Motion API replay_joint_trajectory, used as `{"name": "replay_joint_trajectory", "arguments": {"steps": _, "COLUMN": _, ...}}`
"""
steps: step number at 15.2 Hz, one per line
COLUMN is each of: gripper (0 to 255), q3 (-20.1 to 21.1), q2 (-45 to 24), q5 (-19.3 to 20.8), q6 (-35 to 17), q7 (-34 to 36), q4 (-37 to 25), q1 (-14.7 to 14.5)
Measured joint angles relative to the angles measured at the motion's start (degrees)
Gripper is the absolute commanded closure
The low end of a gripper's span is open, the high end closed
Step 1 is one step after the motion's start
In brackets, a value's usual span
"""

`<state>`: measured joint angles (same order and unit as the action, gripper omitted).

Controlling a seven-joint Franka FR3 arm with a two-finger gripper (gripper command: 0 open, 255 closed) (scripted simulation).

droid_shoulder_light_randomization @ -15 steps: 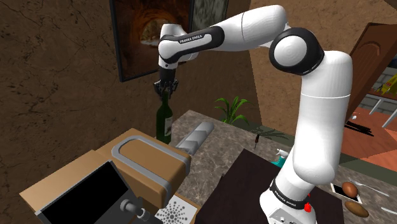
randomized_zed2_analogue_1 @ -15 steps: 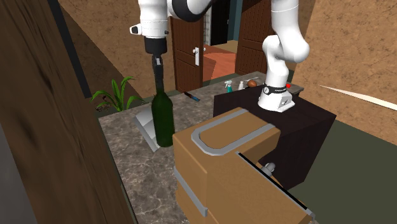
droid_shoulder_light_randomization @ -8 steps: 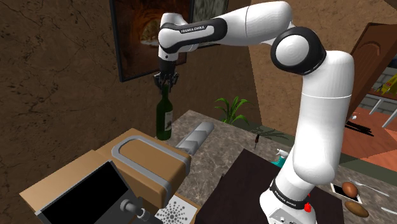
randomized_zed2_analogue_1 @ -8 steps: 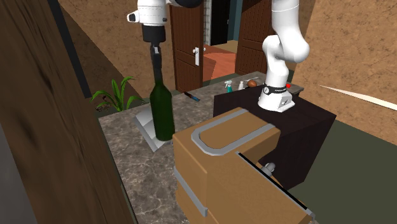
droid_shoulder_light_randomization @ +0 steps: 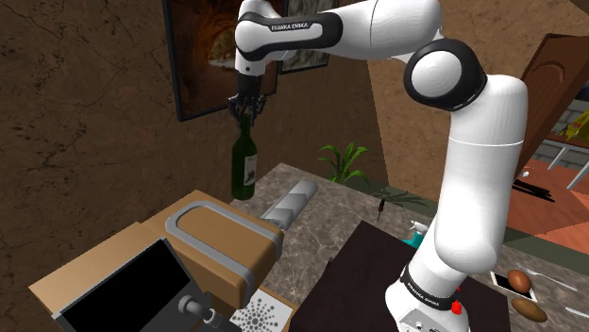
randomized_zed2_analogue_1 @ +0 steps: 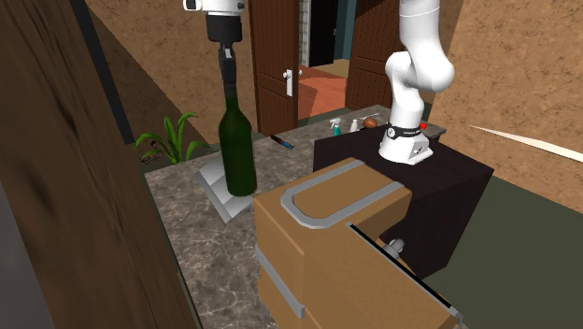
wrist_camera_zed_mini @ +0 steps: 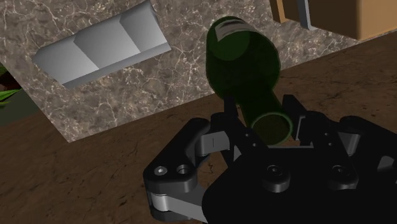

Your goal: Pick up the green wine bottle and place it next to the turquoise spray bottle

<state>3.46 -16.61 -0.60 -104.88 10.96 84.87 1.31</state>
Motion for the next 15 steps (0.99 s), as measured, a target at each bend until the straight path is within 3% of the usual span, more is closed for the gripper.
{"name": "replay_joint_trajectory", "arguments": {"steps": 15, "gripper": 255, "q3": 0.0, "q2": -2.6, "q5": 0.2, "q6": 12.9, "q7": 0.3, "q4": -15.5, "q1": -0.2}}
